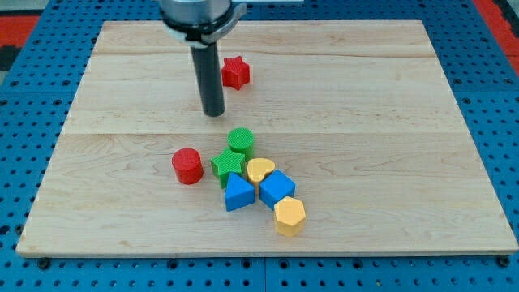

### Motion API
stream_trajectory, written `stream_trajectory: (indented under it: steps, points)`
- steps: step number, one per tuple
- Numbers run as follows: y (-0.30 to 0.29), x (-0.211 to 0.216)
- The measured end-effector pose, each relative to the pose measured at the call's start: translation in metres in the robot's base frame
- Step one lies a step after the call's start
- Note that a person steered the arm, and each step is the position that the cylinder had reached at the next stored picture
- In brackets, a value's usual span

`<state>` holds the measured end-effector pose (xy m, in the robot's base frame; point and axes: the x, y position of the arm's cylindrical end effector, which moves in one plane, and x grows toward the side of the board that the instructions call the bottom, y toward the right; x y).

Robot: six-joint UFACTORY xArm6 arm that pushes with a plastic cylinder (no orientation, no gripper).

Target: Move red star at center

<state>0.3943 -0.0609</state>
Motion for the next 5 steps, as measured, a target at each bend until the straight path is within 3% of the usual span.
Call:
stream_trajectory:
  steps: [2,3,4,5]
  points:
    - [0.049,0.083]
    - [0.077,0.085]
    - [0.15,0.027]
    - [0.158,-0.051]
